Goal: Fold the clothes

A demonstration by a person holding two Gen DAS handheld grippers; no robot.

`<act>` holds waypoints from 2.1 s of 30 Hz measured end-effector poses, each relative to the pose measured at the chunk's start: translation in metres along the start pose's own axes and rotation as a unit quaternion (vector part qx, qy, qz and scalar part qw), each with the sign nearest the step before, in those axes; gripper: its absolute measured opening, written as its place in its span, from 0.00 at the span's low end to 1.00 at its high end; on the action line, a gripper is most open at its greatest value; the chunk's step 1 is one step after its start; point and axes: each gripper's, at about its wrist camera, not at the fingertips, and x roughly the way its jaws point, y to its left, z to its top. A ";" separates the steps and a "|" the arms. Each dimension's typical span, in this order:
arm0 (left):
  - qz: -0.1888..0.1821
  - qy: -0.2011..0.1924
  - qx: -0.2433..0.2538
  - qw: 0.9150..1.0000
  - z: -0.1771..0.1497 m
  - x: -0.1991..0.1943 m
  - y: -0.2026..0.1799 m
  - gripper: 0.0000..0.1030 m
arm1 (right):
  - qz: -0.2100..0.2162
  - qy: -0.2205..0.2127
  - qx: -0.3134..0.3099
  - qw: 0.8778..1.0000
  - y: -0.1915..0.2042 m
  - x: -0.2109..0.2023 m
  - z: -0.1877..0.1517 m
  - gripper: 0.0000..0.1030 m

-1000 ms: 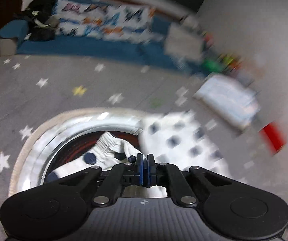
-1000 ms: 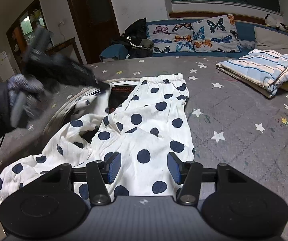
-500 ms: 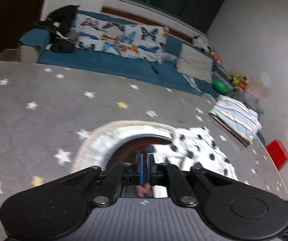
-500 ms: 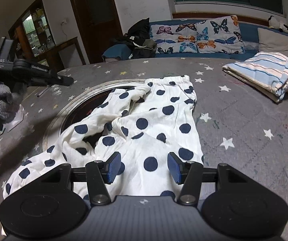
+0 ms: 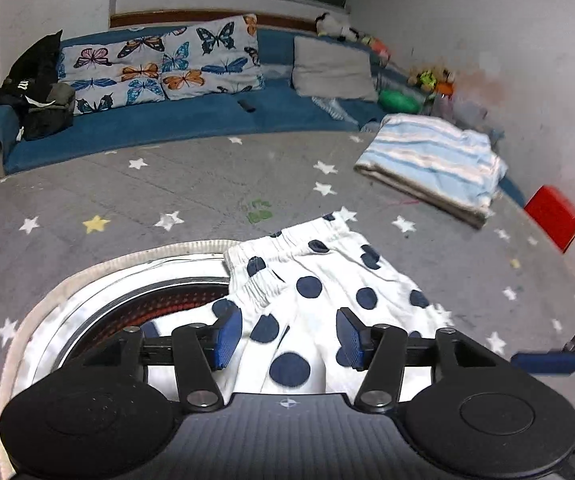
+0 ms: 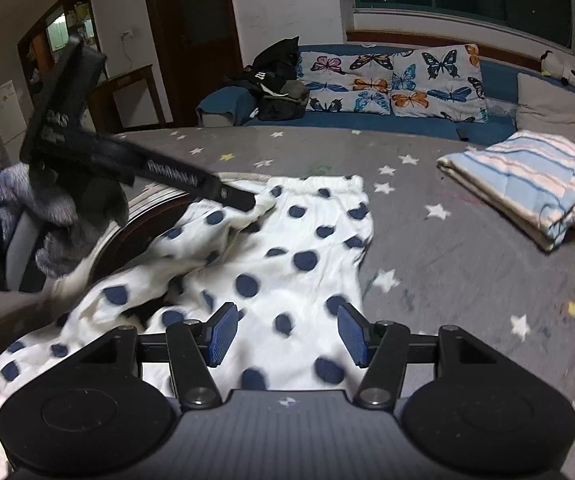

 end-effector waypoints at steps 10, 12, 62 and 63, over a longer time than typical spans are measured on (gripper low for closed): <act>-0.046 -0.034 -0.045 0.997 -0.001 -0.037 0.040 0.07 | -0.018 -0.010 0.007 1.000 -0.022 0.020 0.020 0.55; -0.059 -0.058 -0.069 0.994 -0.005 -0.062 0.056 0.07 | -0.014 -0.010 0.007 1.000 -0.020 0.021 0.019 0.55; 0.096 0.032 -0.041 0.994 -0.047 -0.051 0.130 0.20 | -0.026 0.031 -0.076 0.996 -0.004 0.127 0.057 0.55; 0.098 0.028 -0.035 0.994 -0.045 -0.048 0.131 0.20 | -0.030 0.029 -0.079 0.996 -0.004 0.129 0.057 0.55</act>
